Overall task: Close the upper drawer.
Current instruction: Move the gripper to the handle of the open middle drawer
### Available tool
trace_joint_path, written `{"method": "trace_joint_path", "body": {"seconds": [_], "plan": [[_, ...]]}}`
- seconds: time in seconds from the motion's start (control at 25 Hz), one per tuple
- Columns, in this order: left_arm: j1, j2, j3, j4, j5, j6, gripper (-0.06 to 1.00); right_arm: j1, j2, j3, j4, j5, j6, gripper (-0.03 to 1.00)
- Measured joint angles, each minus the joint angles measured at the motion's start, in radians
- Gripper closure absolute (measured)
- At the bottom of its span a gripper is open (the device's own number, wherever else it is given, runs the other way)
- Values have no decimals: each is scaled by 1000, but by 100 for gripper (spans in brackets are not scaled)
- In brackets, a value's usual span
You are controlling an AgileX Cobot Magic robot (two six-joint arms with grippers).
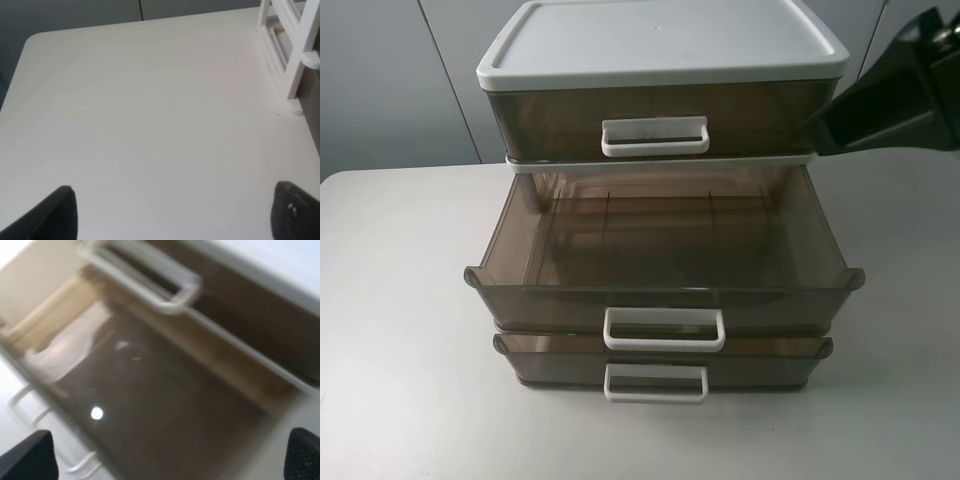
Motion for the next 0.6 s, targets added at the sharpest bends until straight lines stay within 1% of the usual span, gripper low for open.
{"method": "trace_joint_path", "body": {"seconds": [0.12, 0.36, 0.48, 0.6], "plan": [[0, 0, 0, 0, 0, 0, 20, 180, 53, 0, -9, -5, -10, 28], [0, 0, 0, 0, 0, -2, 20, 435, 156, 0, -24, -6, -56, 28], [0, 0, 0, 0, 0, -2, 20, 526, 212, 0, -24, 1, -60, 28], [0, 0, 0, 0, 0, -2, 20, 565, 268, 0, -5, 23, -69, 28]]}}
